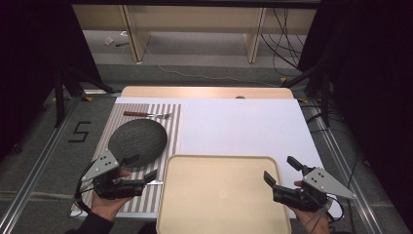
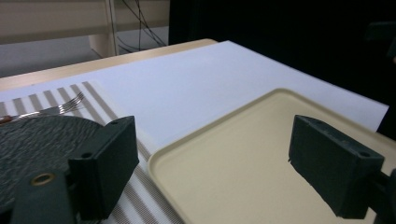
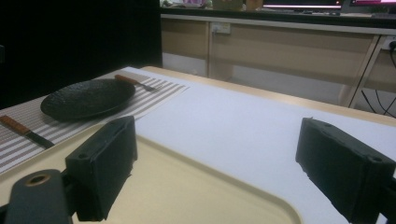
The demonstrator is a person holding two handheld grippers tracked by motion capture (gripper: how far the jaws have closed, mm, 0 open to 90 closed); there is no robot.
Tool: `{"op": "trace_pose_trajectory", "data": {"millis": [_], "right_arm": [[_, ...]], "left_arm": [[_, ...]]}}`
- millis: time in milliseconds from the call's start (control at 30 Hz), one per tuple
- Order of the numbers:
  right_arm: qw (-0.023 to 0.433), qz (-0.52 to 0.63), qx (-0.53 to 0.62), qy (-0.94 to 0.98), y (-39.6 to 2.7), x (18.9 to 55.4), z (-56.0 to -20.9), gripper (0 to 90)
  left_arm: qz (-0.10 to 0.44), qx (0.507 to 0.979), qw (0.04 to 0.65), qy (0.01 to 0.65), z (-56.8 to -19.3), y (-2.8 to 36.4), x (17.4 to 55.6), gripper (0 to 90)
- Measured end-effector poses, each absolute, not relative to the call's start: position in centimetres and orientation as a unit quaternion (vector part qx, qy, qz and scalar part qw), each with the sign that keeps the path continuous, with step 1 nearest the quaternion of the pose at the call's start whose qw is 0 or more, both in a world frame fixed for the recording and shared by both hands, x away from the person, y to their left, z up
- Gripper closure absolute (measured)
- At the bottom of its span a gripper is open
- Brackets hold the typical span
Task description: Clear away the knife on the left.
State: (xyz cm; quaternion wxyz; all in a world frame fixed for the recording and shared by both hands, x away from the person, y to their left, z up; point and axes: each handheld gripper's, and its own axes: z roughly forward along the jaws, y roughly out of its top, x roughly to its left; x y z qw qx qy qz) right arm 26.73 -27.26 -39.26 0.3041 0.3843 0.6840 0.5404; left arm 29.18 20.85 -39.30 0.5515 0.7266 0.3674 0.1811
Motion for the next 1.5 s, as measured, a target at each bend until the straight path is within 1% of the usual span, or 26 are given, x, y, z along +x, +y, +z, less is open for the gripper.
{"op": "trace_pose_trajectory", "data": {"millis": [67,200,467,533,567,833,967,1067,1100,1167,1300,1333,1500], "right_arm": [[0.303,0.540,0.384,0.685,-27.2,26.7,-39.3,13.4],[0.302,0.540,0.383,0.686,-27.2,26.7,-39.3,13.4],[0.301,0.541,0.385,0.684,-27.3,26.8,-39.2,13.6],[0.300,0.541,0.385,0.685,-27.3,26.8,-39.3,13.6],[0.300,0.541,0.385,0.685,-27.3,26.8,-39.3,13.6],[0.299,0.541,0.386,0.685,-27.3,26.8,-39.2,13.9],[0.298,0.541,0.386,0.685,-27.3,26.9,-39.3,13.9],[0.298,0.542,0.386,0.684,-27.3,26.9,-39.2,13.9],[0.298,0.543,0.386,0.684,-27.3,26.9,-39.2,14.0],[0.298,0.543,0.387,0.683,-27.3,26.9,-39.2,14.0],[0.297,0.543,0.386,0.684,-27.3,26.9,-39.2,14.1],[0.297,0.543,0.386,0.685,-27.3,26.9,-39.2,14.1],[0.297,0.543,0.385,0.684,-27.3,26.9,-39.2,14.2]], "left_arm": [[0.182,0.730,0.546,0.367,-39.3,21.0,29.2,15.2],[0.188,0.751,0.518,0.365,-39.4,21.5,29.6,15.2],[0.154,0.765,0.487,0.392,-40.0,23.0,30.6,14.5],[0.146,0.778,0.469,0.392,-40.2,23.6,31.0,14.3],[0.146,0.778,0.469,0.392,-40.2,23.6,31.0,14.2],[0.129,0.806,0.413,0.403,-40.7,26.4,32.1,14.4],[0.132,0.820,0.387,0.400,-40.8,27.3,32.4,14.4],[0.121,0.837,0.361,0.394,-41.1,27.8,32.7,14.5],[0.115,0.848,0.342,0.389,-41.4,28.0,32.9,14.4],[0.113,0.853,0.335,0.385,-41.5,28.0,33.0,14.7],[0.103,0.875,0.290,0.374,-42.3,28.0,33.6,15.0],[0.103,0.875,0.290,0.374,-42.3,28.0,33.6,15.0],[0.092,0.891,0.250,0.369,-43.3,28.1,34.3,15.3]]}}
